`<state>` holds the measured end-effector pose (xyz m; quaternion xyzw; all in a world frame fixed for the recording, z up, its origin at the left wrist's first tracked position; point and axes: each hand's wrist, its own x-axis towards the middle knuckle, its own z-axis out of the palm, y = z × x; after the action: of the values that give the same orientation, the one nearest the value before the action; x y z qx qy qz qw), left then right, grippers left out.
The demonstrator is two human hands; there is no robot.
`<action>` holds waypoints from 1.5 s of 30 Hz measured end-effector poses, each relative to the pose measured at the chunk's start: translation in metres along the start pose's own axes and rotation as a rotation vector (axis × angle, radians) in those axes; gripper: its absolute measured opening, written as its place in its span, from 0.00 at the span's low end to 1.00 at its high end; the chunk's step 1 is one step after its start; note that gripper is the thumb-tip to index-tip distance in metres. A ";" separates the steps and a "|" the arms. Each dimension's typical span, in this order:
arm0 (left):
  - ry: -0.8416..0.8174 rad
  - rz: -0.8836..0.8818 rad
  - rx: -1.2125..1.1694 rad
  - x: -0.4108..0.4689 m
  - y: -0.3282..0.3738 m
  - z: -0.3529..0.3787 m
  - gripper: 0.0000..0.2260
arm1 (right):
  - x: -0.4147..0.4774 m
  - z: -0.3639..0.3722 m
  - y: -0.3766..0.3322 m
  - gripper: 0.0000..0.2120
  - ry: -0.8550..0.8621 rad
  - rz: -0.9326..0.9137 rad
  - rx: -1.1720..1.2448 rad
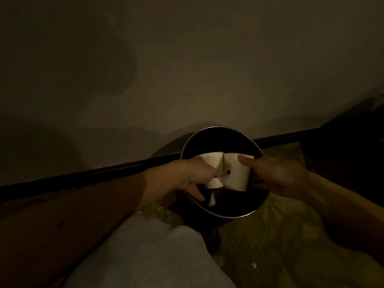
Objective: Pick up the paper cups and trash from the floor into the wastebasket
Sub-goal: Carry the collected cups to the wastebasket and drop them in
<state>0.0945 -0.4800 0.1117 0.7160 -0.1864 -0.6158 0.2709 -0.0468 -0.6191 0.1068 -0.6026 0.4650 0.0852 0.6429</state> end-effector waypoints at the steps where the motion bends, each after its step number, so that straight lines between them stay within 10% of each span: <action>1: 0.033 0.009 -0.007 0.000 -0.001 -0.003 0.21 | 0.000 -0.001 -0.002 0.11 0.007 -0.009 -0.053; 4: 0.232 0.115 0.097 -0.008 -0.003 -0.014 0.11 | -0.003 0.002 -0.016 0.13 0.078 -0.113 -0.314; 12: 0.941 0.419 0.653 -0.126 -0.008 -0.111 0.21 | -0.021 0.124 -0.093 0.04 -0.037 -0.833 -0.602; 25: 1.135 -0.258 0.753 -0.342 -0.280 -0.174 0.15 | -0.036 0.462 -0.105 0.09 -0.788 -1.264 -0.776; 36: 1.213 -0.492 0.162 -0.328 -0.600 -0.218 0.12 | -0.022 0.718 -0.036 0.08 -1.041 -1.052 -1.240; 45: 1.252 -0.420 -0.179 -0.315 -0.684 -0.258 0.06 | -0.018 0.815 -0.024 0.09 -0.901 -0.648 -1.430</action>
<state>0.2483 0.2864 -0.0404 0.9342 0.2014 -0.1363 0.2610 0.3628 0.0786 0.0067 -0.8692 -0.1872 0.3966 0.2286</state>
